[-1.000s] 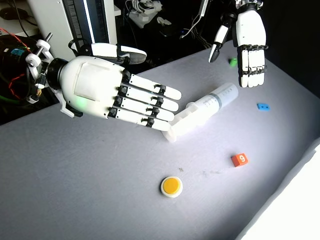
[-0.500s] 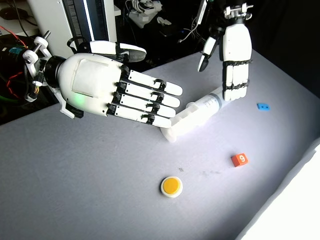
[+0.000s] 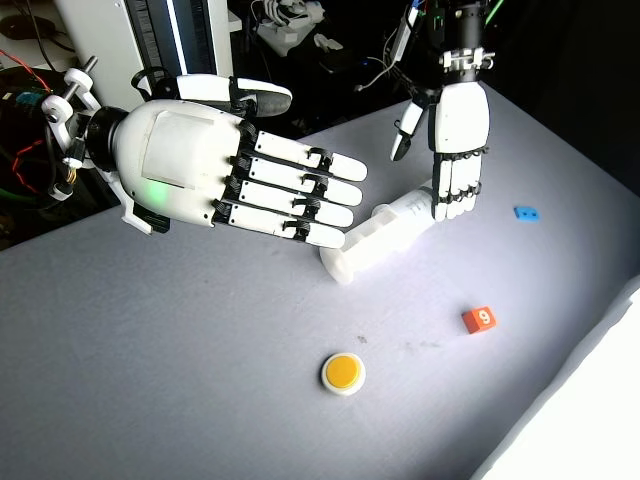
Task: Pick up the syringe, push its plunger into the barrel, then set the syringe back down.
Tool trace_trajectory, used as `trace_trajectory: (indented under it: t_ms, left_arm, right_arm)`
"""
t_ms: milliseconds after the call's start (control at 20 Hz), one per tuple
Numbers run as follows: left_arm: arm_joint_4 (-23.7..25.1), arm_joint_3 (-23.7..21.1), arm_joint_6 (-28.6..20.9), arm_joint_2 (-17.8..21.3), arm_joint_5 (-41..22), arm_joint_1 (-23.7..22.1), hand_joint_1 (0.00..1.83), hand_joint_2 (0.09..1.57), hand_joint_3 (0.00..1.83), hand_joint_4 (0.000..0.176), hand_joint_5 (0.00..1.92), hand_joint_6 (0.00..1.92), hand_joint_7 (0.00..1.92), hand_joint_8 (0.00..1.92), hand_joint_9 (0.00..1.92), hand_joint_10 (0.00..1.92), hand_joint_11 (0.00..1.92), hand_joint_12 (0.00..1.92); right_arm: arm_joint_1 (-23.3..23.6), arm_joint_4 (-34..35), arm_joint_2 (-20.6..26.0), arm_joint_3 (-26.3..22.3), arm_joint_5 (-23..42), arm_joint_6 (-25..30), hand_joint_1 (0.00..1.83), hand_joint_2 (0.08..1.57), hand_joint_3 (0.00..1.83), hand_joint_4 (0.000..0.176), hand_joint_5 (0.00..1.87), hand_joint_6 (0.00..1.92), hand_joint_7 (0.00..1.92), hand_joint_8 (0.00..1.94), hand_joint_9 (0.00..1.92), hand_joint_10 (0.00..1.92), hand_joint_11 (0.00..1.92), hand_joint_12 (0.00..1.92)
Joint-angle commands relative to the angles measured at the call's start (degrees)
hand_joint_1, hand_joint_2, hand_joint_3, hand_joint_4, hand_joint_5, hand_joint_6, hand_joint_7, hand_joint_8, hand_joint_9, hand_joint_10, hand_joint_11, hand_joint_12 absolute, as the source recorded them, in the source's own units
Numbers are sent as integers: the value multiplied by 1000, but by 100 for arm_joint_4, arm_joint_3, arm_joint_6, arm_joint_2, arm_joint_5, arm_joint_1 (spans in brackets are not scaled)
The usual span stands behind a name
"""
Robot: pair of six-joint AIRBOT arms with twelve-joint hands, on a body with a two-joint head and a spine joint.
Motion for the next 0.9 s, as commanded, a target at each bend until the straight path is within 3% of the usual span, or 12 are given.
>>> trace_trajectory:
  t_ms: [0, 450, 850]
  left_arm:
    - [121, 48, -28, -60, -206, -5, 1111, 1056, 0, 0, 14, 5, 0, 0, 0, 0, 0, 0]
    - [-36, 571, -131, -563, -263, 217, 1145, 1043, 0, 0, 8, 2, 0, 0, 0, 0, 0, 0]
    - [-143, 771, -175, -746, -288, 385, 1165, 1055, 0, 0, 7, 2, 0, 0, 0, 0, 0, 0]
  right_arm:
    - [48, -51, 21, -30, 743, 53, 0, 1184, 4, 0, 7, 2, 0, 0, 0, 0, 0, 0]
    - [51, -64, 20, -52, 847, 104, 0, 1187, 3, 0, 19, 7, 0, 0, 0, 0, 0, 0]
    - [52, -70, 21, -65, 916, 151, 0, 1180, 0, 0, 22, 6, 5, 2, 0, 0, 0, 0]
